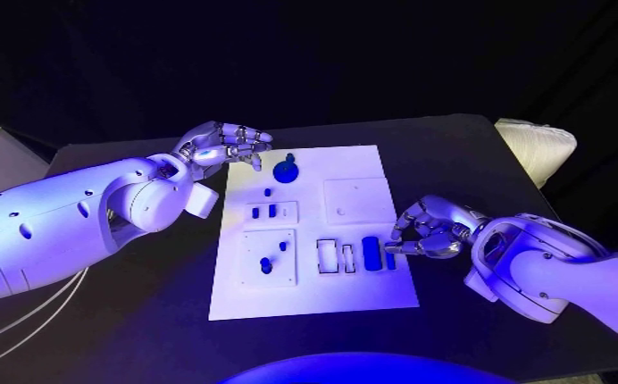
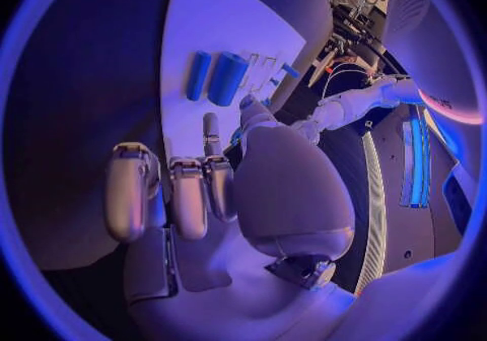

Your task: Assemble the parts on the task board

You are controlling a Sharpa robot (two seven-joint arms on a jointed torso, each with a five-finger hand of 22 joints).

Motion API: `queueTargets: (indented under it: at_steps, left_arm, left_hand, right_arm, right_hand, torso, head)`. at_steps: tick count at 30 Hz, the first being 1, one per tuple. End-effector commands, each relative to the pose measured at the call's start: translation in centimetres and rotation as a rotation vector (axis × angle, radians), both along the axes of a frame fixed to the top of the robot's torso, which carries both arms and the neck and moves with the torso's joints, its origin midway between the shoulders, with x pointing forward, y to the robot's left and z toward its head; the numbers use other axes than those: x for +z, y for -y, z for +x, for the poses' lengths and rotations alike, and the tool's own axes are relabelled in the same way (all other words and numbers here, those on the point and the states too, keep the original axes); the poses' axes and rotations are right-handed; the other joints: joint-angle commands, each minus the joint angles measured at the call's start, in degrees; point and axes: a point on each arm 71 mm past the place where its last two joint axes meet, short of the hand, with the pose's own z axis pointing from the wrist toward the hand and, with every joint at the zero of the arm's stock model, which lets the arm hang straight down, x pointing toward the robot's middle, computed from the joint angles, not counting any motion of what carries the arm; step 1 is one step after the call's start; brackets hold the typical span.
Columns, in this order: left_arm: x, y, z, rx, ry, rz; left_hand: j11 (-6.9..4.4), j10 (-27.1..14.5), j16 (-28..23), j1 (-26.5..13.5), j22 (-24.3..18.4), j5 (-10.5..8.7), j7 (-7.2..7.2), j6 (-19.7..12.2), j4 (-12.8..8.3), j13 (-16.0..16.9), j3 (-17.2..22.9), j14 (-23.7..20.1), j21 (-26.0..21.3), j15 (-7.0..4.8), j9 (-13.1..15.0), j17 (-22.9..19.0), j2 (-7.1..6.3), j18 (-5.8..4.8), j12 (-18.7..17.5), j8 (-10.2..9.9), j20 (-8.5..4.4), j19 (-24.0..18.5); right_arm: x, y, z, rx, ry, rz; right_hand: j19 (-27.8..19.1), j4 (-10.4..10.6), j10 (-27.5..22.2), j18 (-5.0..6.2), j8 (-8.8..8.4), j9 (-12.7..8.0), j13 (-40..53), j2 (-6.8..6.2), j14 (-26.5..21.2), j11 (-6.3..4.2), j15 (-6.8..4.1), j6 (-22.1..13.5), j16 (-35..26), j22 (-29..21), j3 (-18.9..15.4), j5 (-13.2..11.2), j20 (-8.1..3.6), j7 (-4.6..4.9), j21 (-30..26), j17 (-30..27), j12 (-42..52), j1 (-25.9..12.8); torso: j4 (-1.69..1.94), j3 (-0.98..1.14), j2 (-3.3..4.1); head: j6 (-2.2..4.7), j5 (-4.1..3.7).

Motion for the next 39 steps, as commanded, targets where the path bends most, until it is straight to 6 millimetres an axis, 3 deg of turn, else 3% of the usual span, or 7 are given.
queueTargets:
  at_steps: [1, 18, 24, 39]
  left_arm:
    - [0.1, 0.2, -0.1, -0.009, 0.007, -0.018]
    - [0.1, 0.2, -0.1, -0.013, 0.002, -0.018]
    - [0.0, 0.1, -0.2, -0.012, 0.000, -0.016]
    - [0.0, 0.1, -0.2, -0.016, -0.007, -0.013]
  left_hand:
    - [0.28, -0.2, -0.3, -0.5, -0.1, 0.19, -0.14, -0.4, 0.2, -0.1, -0.2, 0.0, -0.3, 0.23, -0.1, -0.1, 0.12, 0.76, -0.2, -0.2, 0.20, 0.2]
    - [0.27, -0.2, -0.3, -0.5, -0.2, 0.20, -0.15, -0.3, 0.2, -0.1, -0.2, 0.1, -0.3, 0.22, -0.1, -0.1, 0.18, 0.77, -0.2, -0.2, 0.21, 0.2]
    - [0.27, -0.2, -0.3, -0.5, -0.2, 0.20, -0.15, -0.3, 0.2, -0.1, -0.2, 0.1, -0.3, 0.22, -0.1, -0.1, 0.18, 0.77, -0.2, -0.2, 0.21, 0.2]
    - [0.27, -0.2, -0.3, -0.5, -0.2, 0.21, -0.16, -0.3, 0.2, -0.1, -0.2, 0.1, -0.4, 0.21, -0.1, 0.0, 0.20, 0.78, -0.2, -0.2, 0.21, 0.3]
  right_arm:
    - [-0.5, -0.3, -0.1, 0.003, 0.017, -0.085]
    - [-2.3, -3.1, -0.2, 0.030, 0.018, -0.106]
    - [-2.5, -3.9, -0.1, 0.034, 0.026, -0.106]
    - [-3.6, -5.1, 0.3, 0.050, -0.007, -0.157]
  right_hand:
    - [4.2, 0.0, 3.5, -0.57, 0.34, -0.1, 11.3, -0.01, 5.2, -0.41, -0.45, 0.6, 0.3, 11.5, -0.6, 0.5, -0.40, -0.02, 0.6, 10.7, 0.8, -0.8]
    - [4.4, 0.0, 4.2, -0.79, 0.72, -0.2, 12.5, 0.55, 5.3, -0.55, -0.55, 0.9, 0.6, 12.1, -1.7, 1.4, -0.48, -0.18, 2.0, 11.5, 1.6, -1.5]
    - [4.4, 0.0, 4.2, -0.80, 0.77, -0.3, 12.5, 0.72, 5.3, -0.55, -0.55, 0.9, 0.7, 12.1, -1.9, 1.8, -0.49, -0.18, 2.1, 11.5, 1.6, -1.7]
    - [4.2, -0.1, 3.6, -0.72, 0.84, -0.5, 11.8, 0.19, 5.3, -0.45, -0.46, 0.4, 0.6, 12.1, -3.1, 2.6, -0.43, -0.06, 1.6, 11.4, 0.9, -2.3]
  torso:
    - [0.06, 0.01, 0.10]
    - [0.15, 0.08, 0.11]
    - [0.10, -0.10, 0.13]
    - [0.06, -0.10, 0.02]
  head:
    - [-0.21, -0.02]
    - [-1.21, 0.32]
    - [-1.43, 0.21]
    - [-1.76, 0.35]
